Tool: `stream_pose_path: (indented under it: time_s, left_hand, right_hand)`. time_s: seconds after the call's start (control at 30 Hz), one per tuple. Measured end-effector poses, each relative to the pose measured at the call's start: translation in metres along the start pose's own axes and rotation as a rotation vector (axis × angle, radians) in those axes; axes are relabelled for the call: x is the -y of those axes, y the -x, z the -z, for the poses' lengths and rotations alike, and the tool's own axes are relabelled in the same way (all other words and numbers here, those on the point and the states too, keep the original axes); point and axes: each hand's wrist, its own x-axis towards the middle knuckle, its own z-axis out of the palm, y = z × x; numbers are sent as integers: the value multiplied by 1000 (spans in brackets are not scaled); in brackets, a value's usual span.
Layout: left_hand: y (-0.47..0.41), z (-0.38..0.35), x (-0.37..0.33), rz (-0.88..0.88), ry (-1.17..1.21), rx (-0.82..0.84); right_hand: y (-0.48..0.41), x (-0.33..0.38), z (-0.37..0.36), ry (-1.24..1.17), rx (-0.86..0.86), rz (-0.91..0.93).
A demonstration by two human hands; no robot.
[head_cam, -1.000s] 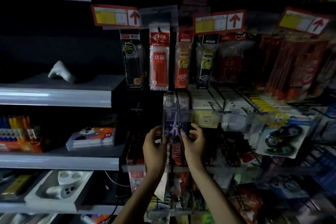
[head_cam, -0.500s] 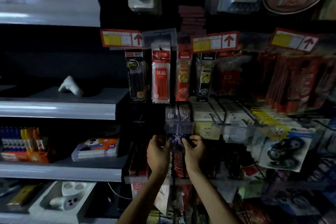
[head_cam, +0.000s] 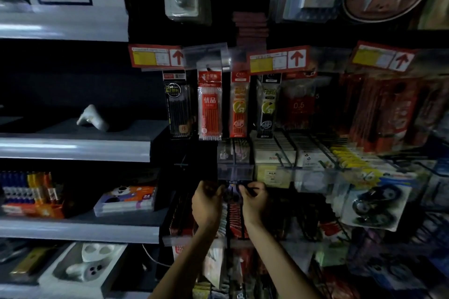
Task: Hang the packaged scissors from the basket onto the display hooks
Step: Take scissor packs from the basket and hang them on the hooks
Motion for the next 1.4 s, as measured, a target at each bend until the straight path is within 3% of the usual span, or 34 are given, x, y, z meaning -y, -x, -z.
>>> stream_pose_path:
  time_s: [0.57,0.7,0.97,1.2,1.4]
  left_hand:
    - [50,31,11,-119,-101,91]
    - [80,45,8,-238,-54,127]
    - [176,94,9,-284,-326,65]
    - [253,175,56,-212,-740,-51]
    - [332,260,83,34,-1027,-57]
  right_hand:
    - [23,-20,38,20,113,108]
    - [41,-13,58,-12,244,152]
    - [97,-15,132,269,583,258]
    - [162,-48,145,410,948,352]
    - [250,-69,126,537,1296,414]
